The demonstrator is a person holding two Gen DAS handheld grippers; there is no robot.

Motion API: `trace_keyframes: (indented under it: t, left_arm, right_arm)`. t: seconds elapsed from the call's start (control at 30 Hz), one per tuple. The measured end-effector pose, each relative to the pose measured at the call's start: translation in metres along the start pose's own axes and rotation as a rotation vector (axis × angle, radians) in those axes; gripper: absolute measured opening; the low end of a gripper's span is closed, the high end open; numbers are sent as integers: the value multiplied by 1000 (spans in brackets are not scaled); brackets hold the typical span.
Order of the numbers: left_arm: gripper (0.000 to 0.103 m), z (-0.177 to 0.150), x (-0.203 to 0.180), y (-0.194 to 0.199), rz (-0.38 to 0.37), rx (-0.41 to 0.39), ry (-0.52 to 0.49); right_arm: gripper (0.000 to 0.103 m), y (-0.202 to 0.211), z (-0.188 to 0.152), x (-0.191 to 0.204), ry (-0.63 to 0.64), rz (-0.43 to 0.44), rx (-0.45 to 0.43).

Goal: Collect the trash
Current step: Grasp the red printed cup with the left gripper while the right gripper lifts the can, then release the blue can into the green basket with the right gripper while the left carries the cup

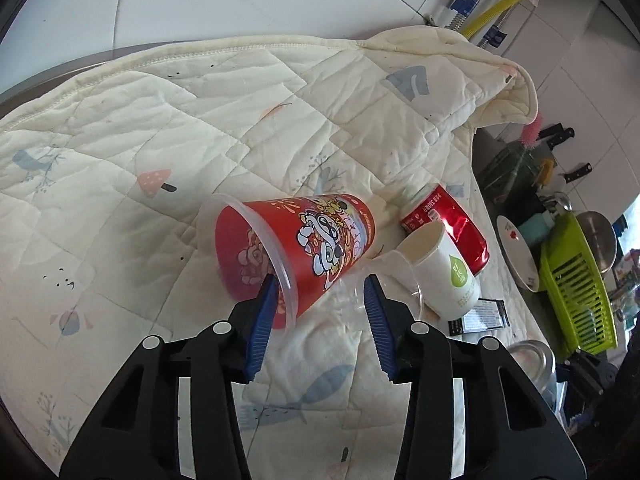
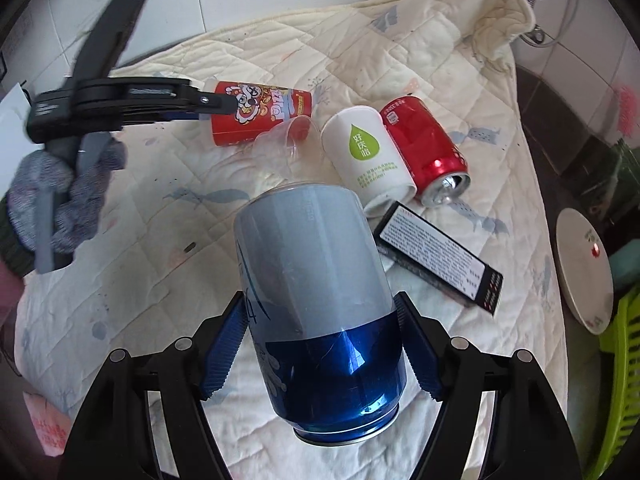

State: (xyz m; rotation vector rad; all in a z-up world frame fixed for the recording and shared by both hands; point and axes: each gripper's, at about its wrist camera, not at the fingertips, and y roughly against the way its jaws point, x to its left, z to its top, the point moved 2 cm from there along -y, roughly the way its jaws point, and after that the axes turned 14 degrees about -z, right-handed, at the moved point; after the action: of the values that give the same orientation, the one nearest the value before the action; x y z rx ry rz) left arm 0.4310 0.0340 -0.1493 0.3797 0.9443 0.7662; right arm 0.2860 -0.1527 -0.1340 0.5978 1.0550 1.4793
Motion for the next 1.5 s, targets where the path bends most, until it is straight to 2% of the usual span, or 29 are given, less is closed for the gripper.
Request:
trace_keyframes:
  t: [0.17,0.33,0.6,0.73,1.13,1.5]
  left_arm:
    - [15,-1,5,-4,-22,1,9]
    - [4,-6,-4,9,-17,-36,-19]
    - [3,-27,-32,44,50,-69,-84]
    - [3,-44,-49,69,41,-92,-75]
    - [3,-127,-162,123,-60,-121,-197]
    - [3,-204,-245,120,-169,-64,-282]
  right_arm:
    - [70,22,-20,-6,-45,14,-13]
    - [70,36,-40,-12,-90,23,-20]
    - [70,52,-68,-24,-135,23,-33]
    - [70,65,-86,-34,-157,20,-46]
    - [71,99,-173,-81,-214,-44,-35]
    - [71,105,-248,-114,-307,-83,24]
